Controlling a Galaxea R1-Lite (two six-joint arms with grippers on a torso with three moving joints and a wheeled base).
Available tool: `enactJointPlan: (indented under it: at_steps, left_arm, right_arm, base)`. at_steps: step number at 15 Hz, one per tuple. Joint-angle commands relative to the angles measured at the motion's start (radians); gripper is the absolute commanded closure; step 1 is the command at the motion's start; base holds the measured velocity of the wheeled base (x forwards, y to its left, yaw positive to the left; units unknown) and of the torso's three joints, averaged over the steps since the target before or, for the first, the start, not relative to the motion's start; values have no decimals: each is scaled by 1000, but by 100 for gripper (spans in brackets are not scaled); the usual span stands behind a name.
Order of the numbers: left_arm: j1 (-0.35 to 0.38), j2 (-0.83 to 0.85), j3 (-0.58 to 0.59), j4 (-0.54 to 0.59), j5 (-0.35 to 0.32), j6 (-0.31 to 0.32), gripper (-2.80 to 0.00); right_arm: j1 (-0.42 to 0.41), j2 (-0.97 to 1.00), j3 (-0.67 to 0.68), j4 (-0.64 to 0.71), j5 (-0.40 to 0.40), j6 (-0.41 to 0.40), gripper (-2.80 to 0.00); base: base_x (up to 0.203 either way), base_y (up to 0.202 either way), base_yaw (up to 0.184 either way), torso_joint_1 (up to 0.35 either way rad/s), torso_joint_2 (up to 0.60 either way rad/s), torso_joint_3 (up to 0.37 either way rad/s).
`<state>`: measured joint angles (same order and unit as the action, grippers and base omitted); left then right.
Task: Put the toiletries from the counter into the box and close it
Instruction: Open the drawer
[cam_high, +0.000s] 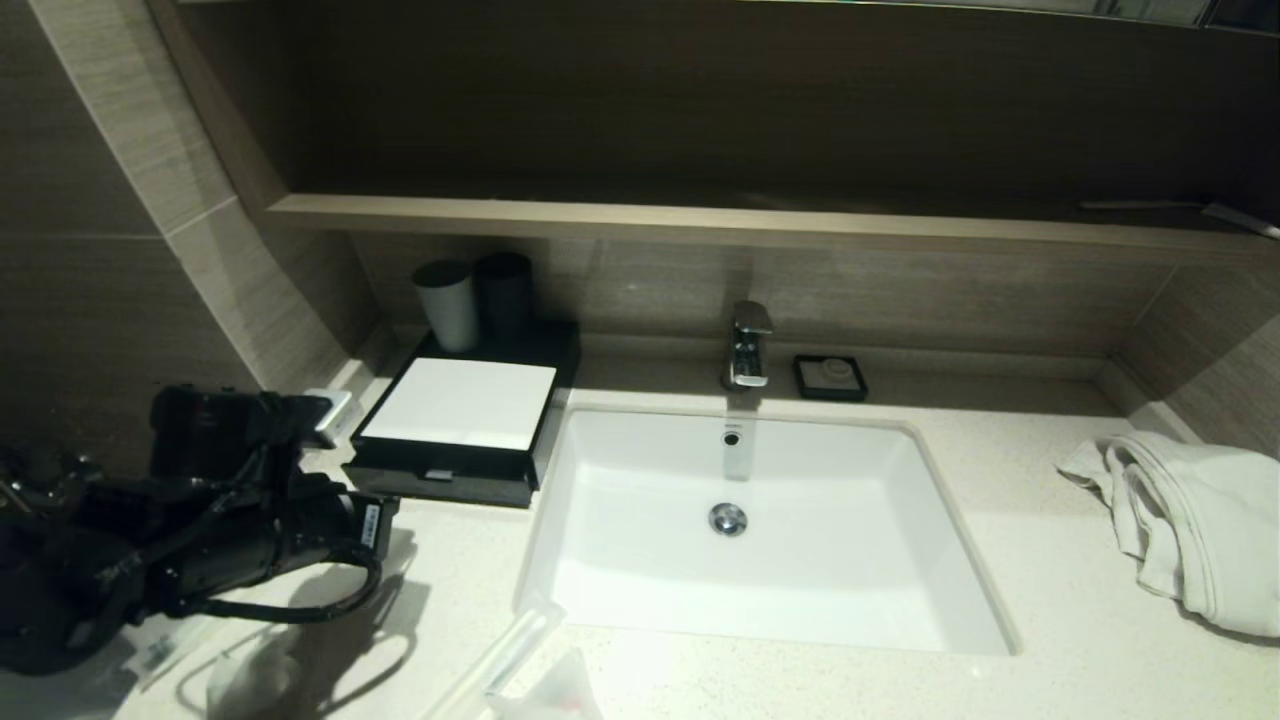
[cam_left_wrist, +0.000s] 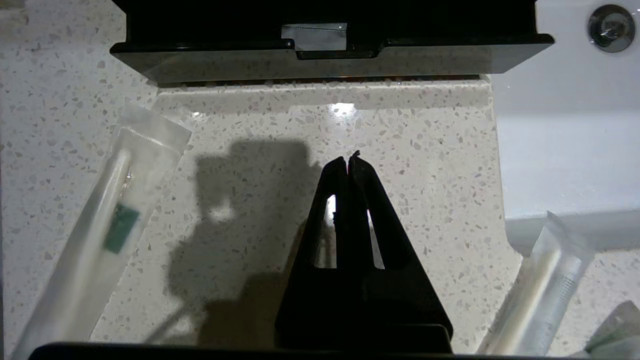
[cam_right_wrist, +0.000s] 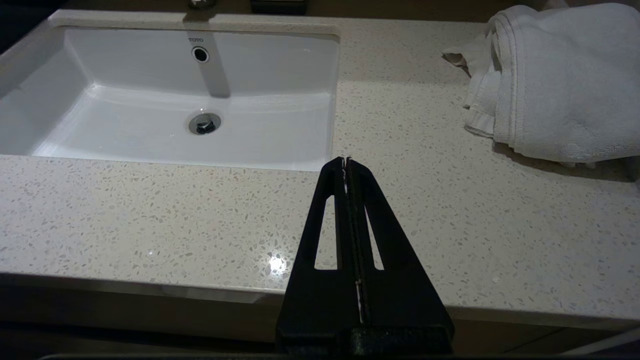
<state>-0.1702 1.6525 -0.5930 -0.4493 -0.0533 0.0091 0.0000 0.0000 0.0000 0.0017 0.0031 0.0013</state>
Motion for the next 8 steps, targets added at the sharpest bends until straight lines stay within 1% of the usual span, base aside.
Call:
enactJointPlan:
  at_steps: [1,4,8]
  left_arm:
    - [-14,52,-3,-15,26,-1,0]
    - [-31,95,-2,-73,48,-1,0]
    - [-32,127,-11,-124,52,-31,0]
  right_arm:
    - [0,0,0,0,0,0,0]
    - [0,0,0,0,0,0,0]
    - [0,0,0,0,0,0,0]
  base:
    - [0,0,0,0,0,0]
    - [0,0,0,0,0,0]
    - [0,0,0,0,0,0]
